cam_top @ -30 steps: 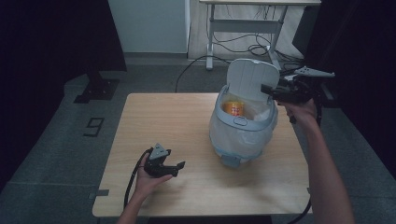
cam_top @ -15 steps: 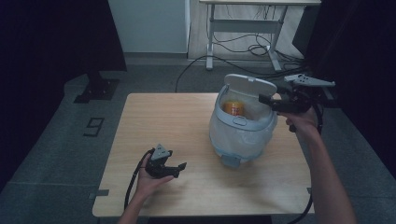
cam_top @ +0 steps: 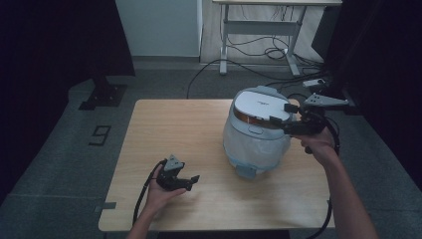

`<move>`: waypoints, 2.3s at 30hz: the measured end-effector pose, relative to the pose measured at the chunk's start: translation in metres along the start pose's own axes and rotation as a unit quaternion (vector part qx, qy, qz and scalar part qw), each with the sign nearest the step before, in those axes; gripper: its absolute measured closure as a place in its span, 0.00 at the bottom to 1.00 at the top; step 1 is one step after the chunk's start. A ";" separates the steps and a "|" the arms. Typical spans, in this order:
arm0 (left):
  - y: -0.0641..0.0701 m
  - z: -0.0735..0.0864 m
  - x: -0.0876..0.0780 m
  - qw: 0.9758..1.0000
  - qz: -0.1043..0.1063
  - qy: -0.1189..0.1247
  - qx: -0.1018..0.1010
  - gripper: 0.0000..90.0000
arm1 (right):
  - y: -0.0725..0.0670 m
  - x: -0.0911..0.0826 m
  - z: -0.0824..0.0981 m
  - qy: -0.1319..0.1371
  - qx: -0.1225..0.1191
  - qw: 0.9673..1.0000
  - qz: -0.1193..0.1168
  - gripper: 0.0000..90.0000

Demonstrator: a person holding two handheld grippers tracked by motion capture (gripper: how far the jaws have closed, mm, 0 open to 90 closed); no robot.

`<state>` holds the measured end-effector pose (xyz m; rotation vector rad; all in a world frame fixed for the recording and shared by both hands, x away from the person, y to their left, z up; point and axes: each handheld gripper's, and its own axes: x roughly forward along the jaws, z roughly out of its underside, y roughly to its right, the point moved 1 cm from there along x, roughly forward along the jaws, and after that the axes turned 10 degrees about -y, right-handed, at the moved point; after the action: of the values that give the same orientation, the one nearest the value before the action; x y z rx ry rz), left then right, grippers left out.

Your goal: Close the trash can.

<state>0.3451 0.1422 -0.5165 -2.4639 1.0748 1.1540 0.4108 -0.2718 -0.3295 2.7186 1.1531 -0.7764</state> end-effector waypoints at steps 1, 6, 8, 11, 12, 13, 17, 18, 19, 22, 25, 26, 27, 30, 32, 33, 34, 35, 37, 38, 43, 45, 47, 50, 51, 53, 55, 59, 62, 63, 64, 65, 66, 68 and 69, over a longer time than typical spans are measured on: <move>0.000 0.000 0.000 1.000 0.000 -0.001 0.000 0.22 | 0.001 0.001 0.000 -0.001 0.004 1.000 -0.001 0.15; 0.000 0.001 0.002 1.000 -0.002 -0.004 0.001 0.22 | 0.001 0.010 -0.002 -0.012 0.016 1.000 0.024 0.14; 0.000 0.001 0.003 1.000 -0.002 -0.006 0.001 0.22 | 0.000 0.016 -0.002 -0.018 0.014 0.999 0.049 0.15; -0.001 0.002 0.004 1.000 -0.002 -0.008 0.001 0.22 | -0.002 0.024 -0.003 -0.026 0.009 0.996 0.085 0.14; -0.001 0.002 0.004 1.000 -0.002 -0.008 0.001 0.22 | -0.003 0.025 -0.003 -0.024 0.010 0.996 0.088 0.14; -0.001 0.002 0.004 1.000 -0.002 -0.008 0.001 0.22 | -0.004 0.027 -0.003 -0.023 0.010 0.996 0.088 0.14; -0.002 0.002 0.003 1.000 -0.003 -0.008 0.000 0.22 | -0.007 0.029 -0.004 -0.022 0.012 0.995 0.095 0.14; -0.002 0.002 0.003 1.000 -0.003 -0.008 0.000 0.22 | -0.008 0.028 -0.004 -0.023 0.013 0.995 0.097 0.15; -0.001 0.002 0.003 1.000 -0.004 -0.008 0.000 0.22 | -0.009 0.028 -0.004 -0.025 0.014 0.995 0.099 0.15; -0.001 0.002 0.003 1.000 -0.003 -0.008 0.000 0.22 | -0.011 0.028 -0.005 -0.031 0.018 0.994 0.107 0.16; 0.000 0.002 0.004 1.000 -0.003 -0.009 0.001 0.22 | -0.012 0.028 -0.006 -0.034 0.018 0.993 0.111 0.16; 0.000 0.002 0.004 1.000 -0.003 -0.010 0.001 0.22 | -0.013 0.028 -0.006 -0.035 0.019 0.993 0.111 0.16; 0.000 0.002 0.004 1.000 -0.003 -0.010 0.002 0.22 | -0.013 0.028 -0.006 -0.041 0.015 0.992 0.115 0.17; 0.000 0.002 0.004 1.000 -0.004 -0.011 0.002 0.22 | -0.016 0.029 -0.005 -0.041 0.010 0.991 0.124 0.19; 0.000 0.002 0.004 1.000 -0.004 -0.010 0.002 0.22 | -0.017 0.028 -0.004 -0.038 0.008 0.992 0.122 0.19; 0.000 0.002 0.004 1.000 -0.004 -0.009 0.001 0.22 | -0.017 0.028 -0.003 -0.036 0.009 0.992 0.121 0.19; 0.000 0.002 0.004 1.000 -0.004 -0.009 0.001 0.22 | -0.018 0.028 -0.003 -0.036 0.009 0.992 0.121 0.19; -0.001 0.002 0.003 1.000 -0.004 -0.008 0.001 0.22 | -0.018 0.028 -0.003 -0.036 0.009 0.992 0.120 0.19; -0.001 0.002 0.003 1.000 -0.004 -0.007 0.000 0.22 | -0.017 0.026 -0.003 -0.037 0.006 0.992 0.117 0.17; -0.001 0.002 0.003 1.000 -0.004 -0.007 -0.001 0.22 | -0.017 0.024 -0.003 -0.035 0.007 0.993 0.115 0.17; -0.003 0.003 0.003 1.000 -0.005 -0.007 -0.004 0.22 | -0.012 0.004 0.005 -0.004 0.021 0.994 0.106 0.17; -0.003 0.003 0.002 1.000 -0.005 -0.006 -0.003 0.22 | -0.011 -0.006 0.011 0.006 0.022 0.994 0.108 0.17; -0.003 0.002 0.002 1.000 -0.006 -0.006 -0.004 0.22 | -0.010 -0.014 0.018 0.012 0.024 0.994 0.109 0.17; -0.004 0.003 0.002 1.000 -0.007 -0.005 -0.006 0.22 | -0.009 -0.024 0.032 0.019 0.025 0.992 0.118 0.17; -0.004 0.003 0.001 1.000 -0.008 -0.004 -0.007 0.22 | -0.009 -0.027 0.036 0.022 0.025 0.992 0.121 0.18; -0.005 0.003 0.001 1.000 -0.008 -0.004 -0.009 0.22 | -0.010 -0.032 0.046 0.028 0.025 0.992 0.121 0.18; -0.006 0.003 0.002 1.000 -0.008 -0.005 -0.010 0.22 | -0.011 -0.037 0.055 0.035 0.025 0.992 0.117 0.18; -0.007 0.004 0.002 1.000 -0.009 -0.006 -0.012 0.22 | -0.010 -0.043 0.073 0.038 0.030 0.992 0.115 0.18; -0.007 0.004 0.002 1.000 -0.010 -0.006 -0.012 0.22 | -0.008 -0.048 0.087 0.041 0.036 0.992 0.117 0.18; -0.007 0.004 0.002 1.000 -0.011 -0.006 -0.012 0.22 | -0.008 -0.049 0.091 0.042 0.038 0.991 0.117 0.18; -0.007 0.004 0.002 1.000 -0.011 -0.006 -0.011 0.22 | -0.008 -0.051 0.096 0.044 0.040 0.991 0.117 0.18; -0.007 0.004 0.001 1.000 -0.011 -0.006 -0.011 0.22 | -0.008 -0.052 0.100 0.043 0.041 0.991 0.118 0.18; -0.007 0.004 0.001 1.000 -0.012 -0.006 -0.011 0.22 | -0.009 -0.053 0.105 0.043 0.041 0.991 0.120 0.18; -0.008 0.005 0.001 1.000 -0.012 -0.006 -0.013 0.22 | -0.009 -0.054 0.115 0.040 0.043 0.991 0.120 0.18; -0.008 0.005 0.001 1.000 -0.012 -0.006 -0.013 0.22 | -0.010 -0.054 0.120 0.037 0.042 0.991 0.119 0.18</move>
<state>0.3484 0.1493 -0.5216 -2.4781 1.0311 1.1824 0.3224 -0.3318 -0.4060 2.9053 0.8016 -0.7118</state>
